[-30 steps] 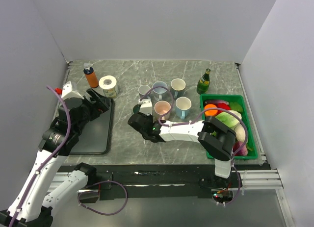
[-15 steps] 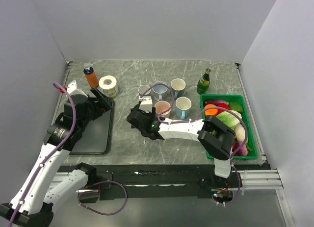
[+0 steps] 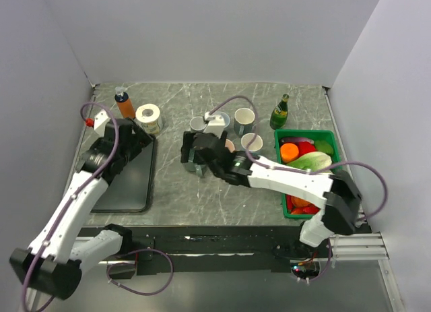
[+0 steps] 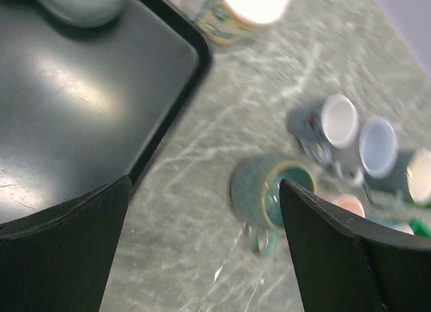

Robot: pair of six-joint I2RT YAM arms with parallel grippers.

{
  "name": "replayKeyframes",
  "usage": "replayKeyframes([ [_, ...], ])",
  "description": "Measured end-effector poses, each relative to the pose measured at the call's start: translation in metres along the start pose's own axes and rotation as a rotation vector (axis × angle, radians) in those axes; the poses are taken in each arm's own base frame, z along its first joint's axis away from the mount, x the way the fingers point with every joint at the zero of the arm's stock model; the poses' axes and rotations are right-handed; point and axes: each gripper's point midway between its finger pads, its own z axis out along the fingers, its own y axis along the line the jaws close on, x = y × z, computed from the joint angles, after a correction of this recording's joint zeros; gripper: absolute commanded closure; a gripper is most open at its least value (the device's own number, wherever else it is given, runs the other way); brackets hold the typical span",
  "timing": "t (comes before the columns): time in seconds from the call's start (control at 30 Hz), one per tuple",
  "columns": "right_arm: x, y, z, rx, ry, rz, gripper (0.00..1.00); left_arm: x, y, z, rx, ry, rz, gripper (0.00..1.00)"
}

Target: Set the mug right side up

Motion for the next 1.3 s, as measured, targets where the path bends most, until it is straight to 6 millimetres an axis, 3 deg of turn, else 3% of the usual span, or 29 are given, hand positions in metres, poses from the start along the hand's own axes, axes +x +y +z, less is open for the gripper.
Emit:
replayKeyframes([
  [0.07,-0.022,0.001,-0.012,-0.035,-0.035,0.031,0.00,-0.008,0.010,0.015,-0.066,0.002,-0.031,0.04],
  [0.17,-0.036,-0.007,-0.021,-0.059,-0.050,0.062,0.00,-0.024,0.030,0.037,-0.139,0.000,-0.122,0.04],
  [0.33,-0.022,-0.034,-0.018,-0.038,-0.007,0.066,0.01,-0.065,0.075,0.063,-0.229,-0.088,-0.323,0.04],
  [0.43,-0.010,-0.048,-0.014,-0.018,0.029,0.061,0.01,-0.075,0.096,0.081,-0.280,-0.102,-0.394,0.04],
  [0.73,0.000,-0.068,-0.024,-0.016,0.052,0.084,0.01,-0.069,0.172,0.120,-0.410,-0.094,-0.631,0.04],
  [0.9,-0.001,-0.085,-0.031,-0.011,0.041,0.125,0.01,-0.066,0.199,0.140,-0.449,-0.068,-0.702,0.03],
  [1.13,-0.009,-0.106,-0.031,-0.015,0.026,0.181,0.01,-0.058,0.214,0.151,-0.491,-0.045,-0.617,0.02],
  [1.3,-0.002,-0.117,-0.027,-0.016,0.053,0.202,0.01,-0.057,0.217,0.156,-0.515,-0.055,-0.562,0.05],
])
